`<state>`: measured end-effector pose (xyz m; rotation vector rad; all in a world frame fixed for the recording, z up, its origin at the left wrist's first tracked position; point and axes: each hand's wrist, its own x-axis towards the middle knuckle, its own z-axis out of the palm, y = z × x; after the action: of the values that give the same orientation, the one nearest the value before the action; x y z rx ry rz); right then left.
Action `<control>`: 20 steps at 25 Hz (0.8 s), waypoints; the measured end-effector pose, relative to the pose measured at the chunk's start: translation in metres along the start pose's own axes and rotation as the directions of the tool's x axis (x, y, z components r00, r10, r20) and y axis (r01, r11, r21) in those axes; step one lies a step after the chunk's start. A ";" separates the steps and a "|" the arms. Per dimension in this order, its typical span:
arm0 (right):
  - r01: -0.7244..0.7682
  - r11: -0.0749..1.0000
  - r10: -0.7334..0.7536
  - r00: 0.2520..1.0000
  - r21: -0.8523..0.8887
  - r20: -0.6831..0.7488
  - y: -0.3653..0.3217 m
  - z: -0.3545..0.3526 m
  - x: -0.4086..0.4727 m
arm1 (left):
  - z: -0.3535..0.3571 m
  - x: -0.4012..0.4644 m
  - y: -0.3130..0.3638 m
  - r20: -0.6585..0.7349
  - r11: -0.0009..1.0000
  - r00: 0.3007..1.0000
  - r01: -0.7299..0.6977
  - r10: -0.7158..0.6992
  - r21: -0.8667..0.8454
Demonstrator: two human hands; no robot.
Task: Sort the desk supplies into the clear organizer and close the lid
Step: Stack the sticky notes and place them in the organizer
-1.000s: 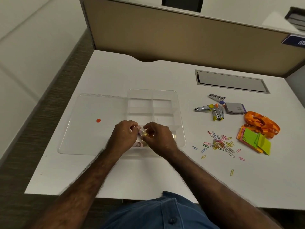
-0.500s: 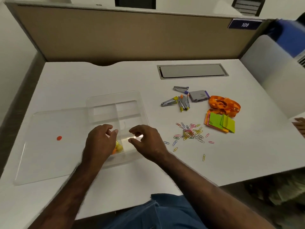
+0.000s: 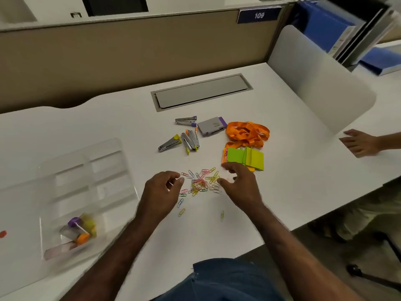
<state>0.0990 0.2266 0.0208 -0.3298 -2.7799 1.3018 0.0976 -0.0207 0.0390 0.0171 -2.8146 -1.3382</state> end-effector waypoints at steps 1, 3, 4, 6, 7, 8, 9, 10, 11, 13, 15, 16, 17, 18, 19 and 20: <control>-0.028 0.999 0.027 1.000 -0.027 -0.014 0.012 -0.013 0.008 | 0.015 0.006 0.008 0.043 1.000 0.999 -0.008 0.008 0.001; -0.072 0.992 0.072 0.997 -0.104 -0.006 0.035 -0.036 0.027 | 0.044 0.017 0.023 0.120 1.000 0.993 -0.016 0.016 0.002; -0.082 0.986 0.085 0.996 -0.144 0.016 0.045 -0.046 0.035 | 0.057 0.022 0.030 0.153 1.000 0.988 -0.015 0.015 -0.002; -0.071 0.975 0.089 0.993 -0.210 0.077 0.061 -0.064 0.053 | 0.079 0.031 0.041 0.205 1.000 0.979 -0.017 0.018 -0.009; -0.052 0.971 0.077 0.992 -0.232 0.100 0.067 -0.071 0.062 | 0.089 0.035 0.046 0.221 1.000 0.975 -0.025 0.026 -0.006; -0.030 0.969 0.060 0.991 -0.246 0.115 0.073 -0.077 0.072 | 0.100 0.040 0.051 0.233 0.999 0.972 -0.035 0.035 -0.002; -0.009 0.965 0.045 0.990 -0.262 0.131 0.077 -0.082 0.080 | 0.108 0.045 0.055 0.245 0.999 0.968 -0.047 0.045 0.002; 0.008 0.959 0.038 0.987 -0.284 0.158 0.081 -0.085 0.088 | 0.116 0.048 0.058 0.258 0.998 0.964 -0.062 0.060 0.001; 0.023 0.952 0.039 0.980 -0.307 0.195 0.084 -0.088 0.094 | 0.123 0.052 0.062 0.272 0.997 0.959 -0.082 0.080 -0.003; 0.064 0.943 0.030 0.962 -0.328 0.272 0.089 -0.090 0.106 | 0.135 0.057 0.067 0.302 0.991 0.945 -0.135 0.126 0.010; 0.110 0.931 0.010 0.945 -0.348 0.327 0.091 -0.091 0.113 | 0.145 0.060 0.069 0.341 0.974 0.922 -0.216 0.182 0.065; 0.130 0.924 0.000 0.940 -0.359 0.341 0.092 -0.091 0.114 | 0.148 0.060 0.069 0.370 0.962 0.907 -0.254 0.203 0.096; 0.146 0.919 -0.012 0.938 -0.366 0.345 0.092 -0.091 0.114 | 0.151 0.060 0.068 0.399 0.950 0.891 -0.287 0.216 0.126; 0.153 0.917 -0.020 0.940 -0.367 0.342 0.093 -0.091 0.114 | 0.153 0.060 0.067 0.423 0.936 0.877 -0.316 0.226 0.156; 0.154 0.916 -0.024 0.943 -0.369 0.333 0.093 -0.091 0.113 | 0.155 0.060 0.065 0.441 0.921 0.867 -0.343 0.234 0.186; 0.156 0.913 -0.028 0.945 -0.376 0.325 0.095 -0.091 0.112 | 0.156 0.059 0.063 0.450 0.907 0.861 -0.362 0.237 0.216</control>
<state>0.0188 0.3783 0.0024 0.0030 -3.2775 0.8165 0.0346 0.1387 -0.0091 -0.7647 -3.1443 -0.9302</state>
